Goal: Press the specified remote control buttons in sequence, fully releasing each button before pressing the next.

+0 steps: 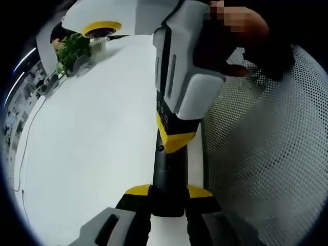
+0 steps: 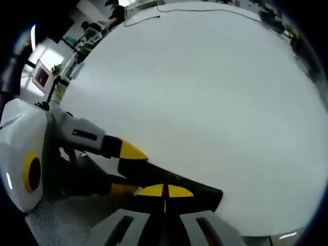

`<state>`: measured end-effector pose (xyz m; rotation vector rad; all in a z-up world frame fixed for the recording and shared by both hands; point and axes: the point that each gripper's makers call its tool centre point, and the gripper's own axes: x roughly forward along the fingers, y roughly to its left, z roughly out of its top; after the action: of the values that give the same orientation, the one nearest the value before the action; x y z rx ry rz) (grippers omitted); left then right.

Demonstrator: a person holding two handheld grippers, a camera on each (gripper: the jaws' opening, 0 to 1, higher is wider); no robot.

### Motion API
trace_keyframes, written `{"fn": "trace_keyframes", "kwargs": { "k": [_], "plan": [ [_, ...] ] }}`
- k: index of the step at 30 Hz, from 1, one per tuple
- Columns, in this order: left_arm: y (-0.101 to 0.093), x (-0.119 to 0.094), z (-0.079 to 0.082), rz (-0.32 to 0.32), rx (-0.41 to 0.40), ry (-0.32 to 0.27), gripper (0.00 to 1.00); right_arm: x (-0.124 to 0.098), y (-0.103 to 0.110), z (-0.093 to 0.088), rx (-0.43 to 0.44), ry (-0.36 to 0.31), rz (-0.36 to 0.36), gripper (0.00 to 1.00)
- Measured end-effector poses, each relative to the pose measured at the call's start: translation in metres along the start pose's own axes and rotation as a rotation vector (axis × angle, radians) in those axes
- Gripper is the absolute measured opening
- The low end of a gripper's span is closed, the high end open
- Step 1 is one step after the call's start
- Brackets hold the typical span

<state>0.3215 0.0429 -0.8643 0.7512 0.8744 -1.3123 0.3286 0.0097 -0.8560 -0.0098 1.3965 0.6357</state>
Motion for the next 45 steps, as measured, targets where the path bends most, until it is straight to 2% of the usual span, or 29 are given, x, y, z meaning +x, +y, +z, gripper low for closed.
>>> {"fn": "trace_keyframes", "kwargs": {
  "k": [4, 7, 11, 17, 20, 26, 30, 33, 45],
  "plan": [
    [0.000, 0.000, 0.000, 0.002, 0.009, -0.001, 0.25, 0.000, 0.002, 0.000, -0.027, -0.007, 0.024, 0.00],
    [0.000, 0.000, 0.000, 0.004, 0.011, -0.002, 0.25, -0.002, 0.002, 0.000, 0.015, 0.001, 0.039, 0.00],
    [0.000, 0.000, 0.000, 0.008, 0.009, -0.011, 0.25, -0.003, 0.000, -0.001, 0.023, 0.011, 0.034, 0.00],
    [0.000, 0.000, 0.000, 0.006, 0.012, -0.011, 0.25, -0.011, -0.004, 0.002, 0.080, -0.007, 0.055, 0.00],
    [0.000, 0.000, 0.000, 0.007, 0.010, -0.010, 0.25, -0.010, -0.003, -0.004, 0.097, 0.025, 0.062, 0.00],
    [0.000, -0.001, 0.000, 0.008, 0.010, -0.009, 0.25, -0.004, 0.004, -0.013, 0.075, 0.076, 0.076, 0.00],
    [0.000, 0.000, 0.000, 0.008, 0.012, -0.004, 0.25, -0.003, 0.005, -0.012, 0.073, 0.073, 0.089, 0.00],
    [0.000, 0.000, 0.000, 0.008, 0.011, -0.006, 0.25, 0.002, 0.008, -0.016, 0.082, 0.099, 0.101, 0.00],
    [0.000, 0.000, 0.000, 0.004, 0.012, 0.002, 0.25, 0.003, 0.006, -0.017, 0.071, 0.104, 0.088, 0.00]
  ]
}}
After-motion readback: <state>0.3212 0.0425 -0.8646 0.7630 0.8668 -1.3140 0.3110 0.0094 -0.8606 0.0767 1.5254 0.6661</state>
